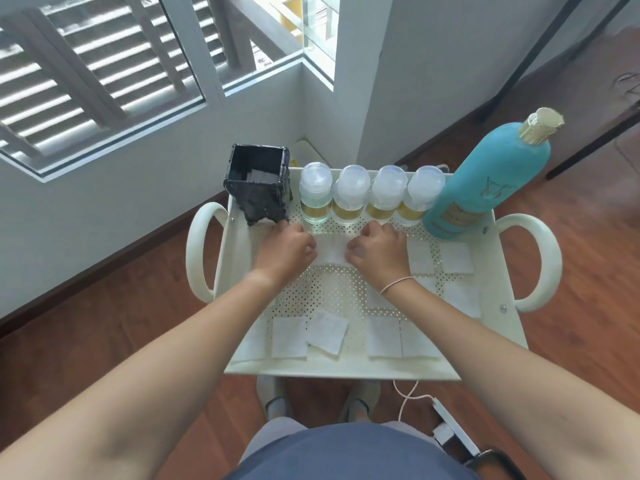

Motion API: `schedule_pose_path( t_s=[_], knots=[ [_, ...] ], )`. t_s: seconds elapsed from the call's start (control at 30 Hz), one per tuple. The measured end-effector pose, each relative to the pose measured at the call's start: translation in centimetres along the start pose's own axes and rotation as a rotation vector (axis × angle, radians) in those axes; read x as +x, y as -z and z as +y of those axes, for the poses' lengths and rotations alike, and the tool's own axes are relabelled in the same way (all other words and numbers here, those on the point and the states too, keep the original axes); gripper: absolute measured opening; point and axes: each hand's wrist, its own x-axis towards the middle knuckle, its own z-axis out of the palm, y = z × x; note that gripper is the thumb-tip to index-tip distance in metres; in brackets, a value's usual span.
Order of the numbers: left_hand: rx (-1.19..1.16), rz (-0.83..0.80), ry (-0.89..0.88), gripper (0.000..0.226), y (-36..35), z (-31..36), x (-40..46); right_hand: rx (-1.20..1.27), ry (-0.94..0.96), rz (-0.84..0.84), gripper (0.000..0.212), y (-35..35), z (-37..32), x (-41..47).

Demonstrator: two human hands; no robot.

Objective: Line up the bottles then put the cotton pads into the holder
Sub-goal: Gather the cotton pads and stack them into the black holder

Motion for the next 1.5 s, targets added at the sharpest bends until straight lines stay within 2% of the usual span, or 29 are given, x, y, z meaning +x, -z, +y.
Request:
schedule_pose_path(
  t_s=[0.27, 0.5, 0.87, 1.07, 1.5],
  knots=[
    [0.075, 0.077, -0.041, 0.015, -1.0, -0.4, 0.1, -0.005, 0.004, -0.009, 0.017, -0.7, 0.2, 0.0],
    [0.101, 0.049, -0.049, 0.02, 0.1, -0.3, 0.0, 0.021, 0.003, 0.009, 0.015, 0.1, 0.1, -0.1],
    [0.01, 0.268, -0.191, 0.017, 10.8, 2.5, -0.3, 0.155, 0.098, 0.229, 0.008, 6.3, -2.1, 0.6],
    [0.046, 0.373, -0.175, 0.018, 15.9, 1.0, 0.3, 0.188, 0.145, 0.283, 0.01, 8.2, -4.2, 1.1],
    [0.23, 0.203, -0.097, 0.017, 15.5, -3.1, 4.1, 0.281, 0.194, 0.35, 0.007, 10.2, -7.5, 2.5]
  ],
)
